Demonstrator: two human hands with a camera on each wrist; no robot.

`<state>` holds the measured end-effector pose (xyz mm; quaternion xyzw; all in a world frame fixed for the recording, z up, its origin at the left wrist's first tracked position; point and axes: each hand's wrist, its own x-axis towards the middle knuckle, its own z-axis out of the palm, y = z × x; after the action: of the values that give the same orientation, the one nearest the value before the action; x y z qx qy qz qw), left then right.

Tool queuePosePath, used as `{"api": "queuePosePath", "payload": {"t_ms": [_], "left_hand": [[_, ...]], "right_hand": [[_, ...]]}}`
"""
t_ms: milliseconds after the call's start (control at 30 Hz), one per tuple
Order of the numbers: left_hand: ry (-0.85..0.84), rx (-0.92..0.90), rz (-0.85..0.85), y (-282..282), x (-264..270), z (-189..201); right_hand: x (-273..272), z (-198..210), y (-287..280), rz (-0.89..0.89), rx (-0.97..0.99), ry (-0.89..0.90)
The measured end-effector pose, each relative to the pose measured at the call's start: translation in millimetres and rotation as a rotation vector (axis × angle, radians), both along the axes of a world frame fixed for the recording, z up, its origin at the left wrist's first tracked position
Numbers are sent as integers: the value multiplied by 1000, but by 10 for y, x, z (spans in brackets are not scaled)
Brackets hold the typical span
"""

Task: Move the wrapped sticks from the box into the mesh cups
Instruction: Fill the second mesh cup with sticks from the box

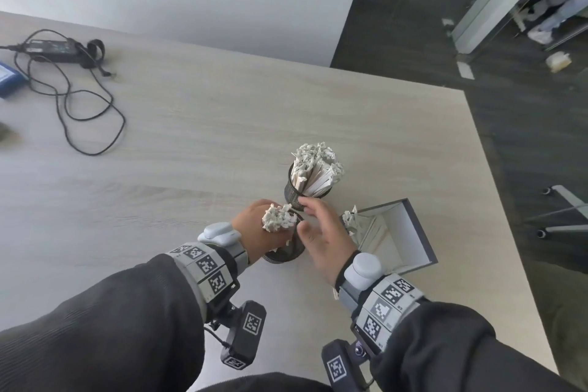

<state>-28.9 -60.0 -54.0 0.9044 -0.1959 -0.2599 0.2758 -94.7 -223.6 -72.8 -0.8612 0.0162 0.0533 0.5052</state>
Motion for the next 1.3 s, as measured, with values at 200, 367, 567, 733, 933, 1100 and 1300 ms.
{"api": "queuePosePath", "payload": {"t_ms": [200,367,567,733,933,1100,1300], "left_hand": [[32,24,166,202,59,59],[64,51,200,192,58,105],[105,-4,273,253,64,61],[109,-97,321,319,62,-18],[106,-185,351,339,51,1],[119,-224,329,375,35,5],[133,-253,315,492,-28,-10]], "right_hand": [[-73,-84,-186,-143,-315,186],[-19,-120,-435,-107,-629,465],[4,-288,-412,64,-753,693],[51,-274,-361,167,-732,725],[-82,1,-394,-79,-406,398],[-20,487,-281,-200,40,100],[142,630,-45,-89,32,46]]}}
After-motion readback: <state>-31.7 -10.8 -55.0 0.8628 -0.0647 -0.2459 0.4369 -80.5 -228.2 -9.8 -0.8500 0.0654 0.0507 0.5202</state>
